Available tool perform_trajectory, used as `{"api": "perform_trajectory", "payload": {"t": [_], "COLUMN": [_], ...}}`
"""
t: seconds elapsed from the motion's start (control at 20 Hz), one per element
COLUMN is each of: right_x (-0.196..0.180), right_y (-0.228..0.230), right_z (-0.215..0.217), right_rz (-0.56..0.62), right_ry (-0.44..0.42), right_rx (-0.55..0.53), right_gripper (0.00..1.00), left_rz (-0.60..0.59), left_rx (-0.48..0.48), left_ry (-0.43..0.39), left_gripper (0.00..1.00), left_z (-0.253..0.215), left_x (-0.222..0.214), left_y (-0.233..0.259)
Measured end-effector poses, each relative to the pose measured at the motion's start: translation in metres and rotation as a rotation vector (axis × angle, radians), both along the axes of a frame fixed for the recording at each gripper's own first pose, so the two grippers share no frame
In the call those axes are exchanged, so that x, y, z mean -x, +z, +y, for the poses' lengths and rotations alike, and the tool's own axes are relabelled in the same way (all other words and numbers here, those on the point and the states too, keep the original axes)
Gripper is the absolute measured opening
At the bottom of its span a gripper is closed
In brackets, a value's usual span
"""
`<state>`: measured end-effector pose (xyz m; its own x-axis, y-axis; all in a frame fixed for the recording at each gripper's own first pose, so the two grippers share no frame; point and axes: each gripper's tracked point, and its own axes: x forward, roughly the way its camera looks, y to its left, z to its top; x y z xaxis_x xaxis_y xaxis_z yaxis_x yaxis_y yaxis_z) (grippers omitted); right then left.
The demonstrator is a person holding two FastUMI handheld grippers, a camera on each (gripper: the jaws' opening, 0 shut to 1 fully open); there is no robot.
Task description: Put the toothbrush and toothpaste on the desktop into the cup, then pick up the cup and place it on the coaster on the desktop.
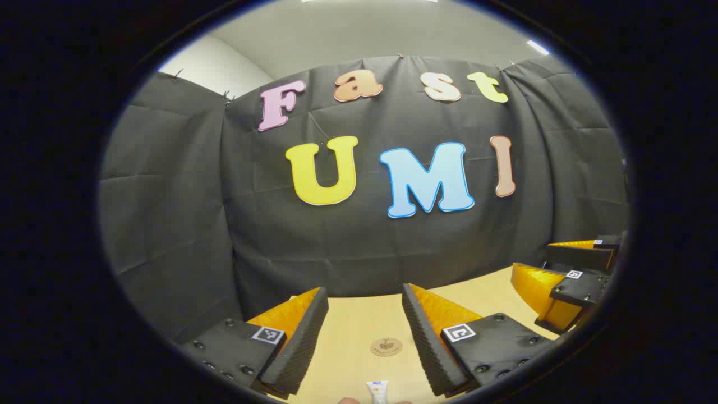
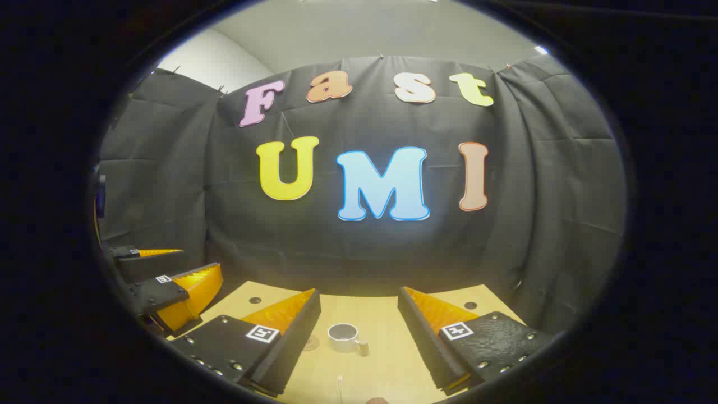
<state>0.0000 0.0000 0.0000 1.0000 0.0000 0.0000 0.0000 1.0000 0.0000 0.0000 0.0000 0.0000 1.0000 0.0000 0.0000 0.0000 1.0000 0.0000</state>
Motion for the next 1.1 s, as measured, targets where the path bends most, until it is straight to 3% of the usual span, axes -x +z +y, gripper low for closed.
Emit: {"api": "perform_trajectory", "payload": {"t": [0.05,0.7,0.85,0.9,1.1], "right_x": [0.000,-0.006,-0.010,-0.010,-0.012], "right_y": [-0.001,-0.017,-0.041,-0.050,-0.100], "right_z": [0.000,0.002,0.002,0.003,0.007], "right_rz": [0.000,0.043,0.115,0.141,0.269], "right_ry": [-0.001,-0.002,-0.002,0.004,0.028], "right_rx": [0.003,-0.004,0.004,-0.003,-0.018], "right_gripper": [0.89,0.89,0.89,0.89,0.89], "left_rz": [0.003,0.075,0.143,0.162,0.259], "left_rx": [-0.001,-0.017,-0.031,-0.033,-0.049], "left_ry": [0.003,0.013,-0.003,-0.005,-0.016], "left_gripper": [0.87,0.87,0.83,0.87,0.87], "left_z": [0.001,0.006,-0.001,-0.003,-0.005], "left_x": [-0.001,-0.016,-0.022,-0.022,-0.025], "left_y": [-0.001,-0.030,-0.058,-0.069,-0.120]}}
